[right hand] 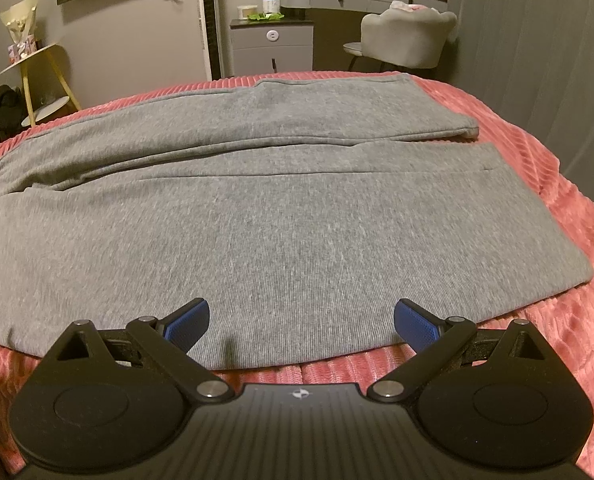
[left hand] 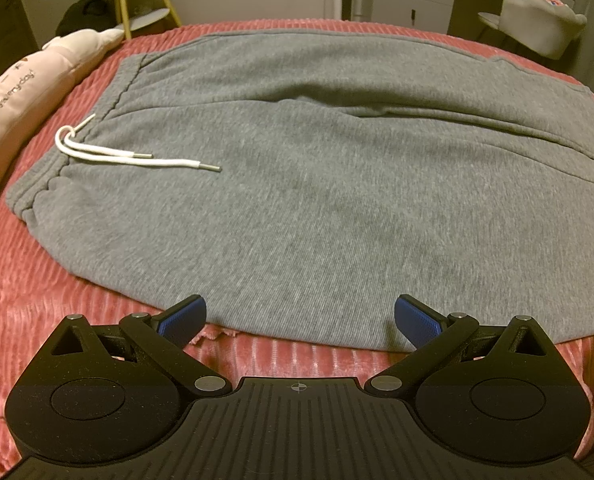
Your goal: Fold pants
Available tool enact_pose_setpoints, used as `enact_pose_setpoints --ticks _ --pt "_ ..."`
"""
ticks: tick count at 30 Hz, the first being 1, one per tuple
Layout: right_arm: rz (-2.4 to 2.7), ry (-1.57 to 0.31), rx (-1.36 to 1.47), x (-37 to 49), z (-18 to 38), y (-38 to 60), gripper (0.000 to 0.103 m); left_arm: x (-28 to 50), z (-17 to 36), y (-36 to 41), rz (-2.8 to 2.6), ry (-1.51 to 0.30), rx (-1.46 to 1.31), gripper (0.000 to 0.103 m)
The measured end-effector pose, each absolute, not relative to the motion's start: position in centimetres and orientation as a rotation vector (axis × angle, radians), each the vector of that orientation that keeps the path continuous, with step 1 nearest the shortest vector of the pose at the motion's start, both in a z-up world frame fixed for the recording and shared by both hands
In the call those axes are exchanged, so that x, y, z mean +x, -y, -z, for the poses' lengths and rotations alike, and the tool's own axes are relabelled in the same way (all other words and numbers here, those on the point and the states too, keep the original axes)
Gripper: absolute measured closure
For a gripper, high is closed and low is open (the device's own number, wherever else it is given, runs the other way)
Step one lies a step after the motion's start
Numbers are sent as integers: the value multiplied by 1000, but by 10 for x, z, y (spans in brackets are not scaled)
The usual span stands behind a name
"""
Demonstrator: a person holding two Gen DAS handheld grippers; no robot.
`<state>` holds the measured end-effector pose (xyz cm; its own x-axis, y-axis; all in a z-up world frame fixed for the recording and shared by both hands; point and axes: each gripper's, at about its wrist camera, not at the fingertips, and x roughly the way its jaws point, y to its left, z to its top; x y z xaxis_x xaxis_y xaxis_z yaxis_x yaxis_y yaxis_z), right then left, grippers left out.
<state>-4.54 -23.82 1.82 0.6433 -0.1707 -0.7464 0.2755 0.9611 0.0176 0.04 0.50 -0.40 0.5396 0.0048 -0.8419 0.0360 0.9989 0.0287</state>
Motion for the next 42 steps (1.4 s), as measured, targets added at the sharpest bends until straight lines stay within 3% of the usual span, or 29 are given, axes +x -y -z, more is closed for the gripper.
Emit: enact_pose_setpoints --ticks 42 --pt "247 -845 152 -44 -17 239 4 0 5 -3 18 -1005 55 0"
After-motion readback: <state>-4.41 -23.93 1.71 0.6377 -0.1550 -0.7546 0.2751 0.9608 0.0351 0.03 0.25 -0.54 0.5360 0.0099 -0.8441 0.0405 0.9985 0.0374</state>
